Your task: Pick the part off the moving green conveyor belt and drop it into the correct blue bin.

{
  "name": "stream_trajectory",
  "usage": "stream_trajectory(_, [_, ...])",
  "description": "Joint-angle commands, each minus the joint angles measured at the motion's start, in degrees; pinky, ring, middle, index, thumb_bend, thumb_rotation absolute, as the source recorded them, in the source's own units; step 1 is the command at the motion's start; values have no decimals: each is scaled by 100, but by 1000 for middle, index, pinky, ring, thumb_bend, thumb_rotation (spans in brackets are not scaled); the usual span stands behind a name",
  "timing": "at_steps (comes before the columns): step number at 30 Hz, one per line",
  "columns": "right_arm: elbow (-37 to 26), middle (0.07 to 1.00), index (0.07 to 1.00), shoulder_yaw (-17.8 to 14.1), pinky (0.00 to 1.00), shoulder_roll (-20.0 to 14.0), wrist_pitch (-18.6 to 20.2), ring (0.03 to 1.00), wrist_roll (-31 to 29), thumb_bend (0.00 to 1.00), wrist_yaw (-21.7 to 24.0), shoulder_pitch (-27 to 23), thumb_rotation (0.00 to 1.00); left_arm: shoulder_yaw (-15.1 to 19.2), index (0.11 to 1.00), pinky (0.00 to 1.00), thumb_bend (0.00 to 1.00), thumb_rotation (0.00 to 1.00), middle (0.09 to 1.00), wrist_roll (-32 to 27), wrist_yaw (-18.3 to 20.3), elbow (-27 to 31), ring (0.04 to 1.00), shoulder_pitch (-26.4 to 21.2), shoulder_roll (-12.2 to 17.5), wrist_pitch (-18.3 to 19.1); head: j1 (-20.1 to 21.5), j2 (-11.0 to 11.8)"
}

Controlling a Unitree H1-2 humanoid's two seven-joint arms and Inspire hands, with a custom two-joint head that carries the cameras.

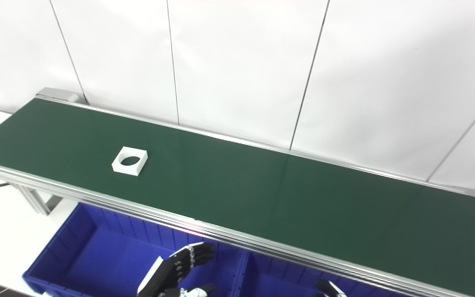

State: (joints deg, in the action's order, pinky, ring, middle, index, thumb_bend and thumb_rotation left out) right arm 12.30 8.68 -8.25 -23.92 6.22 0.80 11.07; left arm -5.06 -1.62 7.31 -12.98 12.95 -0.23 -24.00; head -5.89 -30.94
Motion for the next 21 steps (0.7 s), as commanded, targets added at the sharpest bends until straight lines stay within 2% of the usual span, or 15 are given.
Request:
stream_trajectory(1, [-171, 807, 805, 17, 666, 14, -300, 750, 54, 759, -108, -30, 0, 3, 773, 842, 502, 0, 804, -131, 50, 209, 801, -1, 29, -178, -10, -5])
stream_trajectory(9, [-149, 815, 812, 107, 669, 2, -299, 752, 90, 739, -225, -26, 0, 26, 763, 819, 527, 0, 796, -100, 79, 399, 787, 9, 136, -57, -44, 2])
stream_trajectory(14, [-129, 817, 815, 131, 683, 8, -298, 761, 59, 718, -239, -14, 0, 0, 772, 796, 535, 0, 799, -330, 249, 566, 774, -29, 251, -66, -58, 9])
stream_trajectory(16, [-132, 819, 814, 143, 684, 1, -298, 761, 67, 713, -246, -11, 0, -30, 770, 790, 534, 0, 792, -529, 387, 688, 762, -34, 301, -47, -80, 8])
stream_trajectory(19, [-124, 821, 818, 143, 690, 5, -298, 764, 25, 706, -230, -4, 0, -171, 774, 746, 557, 0, 769, -1262, 842, 1117, 723, -9, 475, 274, -125, -10])
stream_trajectory(21, [-124, 823, 829, 142, 702, 9, -299, 770, 15, 694, -225, -4, 0, -221, 772, 709, 597, 11, 757, -1581, 1013, 1356, 697, -1, 556, 480, -147, -8])
